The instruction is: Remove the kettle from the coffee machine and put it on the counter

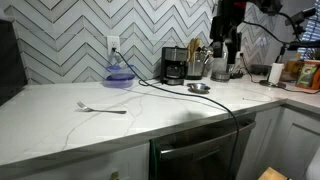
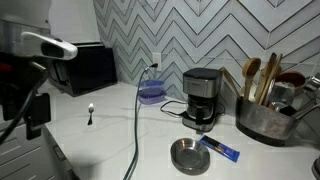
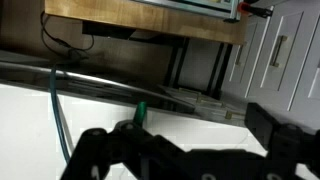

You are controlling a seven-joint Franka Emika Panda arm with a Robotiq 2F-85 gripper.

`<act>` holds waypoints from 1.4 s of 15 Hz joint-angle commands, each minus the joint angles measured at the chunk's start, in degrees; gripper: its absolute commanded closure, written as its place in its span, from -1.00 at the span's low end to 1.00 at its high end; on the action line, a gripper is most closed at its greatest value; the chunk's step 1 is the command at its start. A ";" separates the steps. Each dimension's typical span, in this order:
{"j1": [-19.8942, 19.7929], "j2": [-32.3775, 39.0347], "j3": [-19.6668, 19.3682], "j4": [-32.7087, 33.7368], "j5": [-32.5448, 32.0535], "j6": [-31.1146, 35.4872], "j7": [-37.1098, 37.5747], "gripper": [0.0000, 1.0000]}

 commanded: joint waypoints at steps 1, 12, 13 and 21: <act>-0.62 0.13 0.46 0.11 0.25 -0.11 -0.32 -1.00; -0.37 1.24 -0.09 0.79 0.60 0.79 -1.09 -1.00; -0.45 2.61 -0.36 1.48 0.45 2.89 -1.19 -1.00; -0.77 17.24 -2.58 9.66 -2.89 27.08 -11.05 -1.00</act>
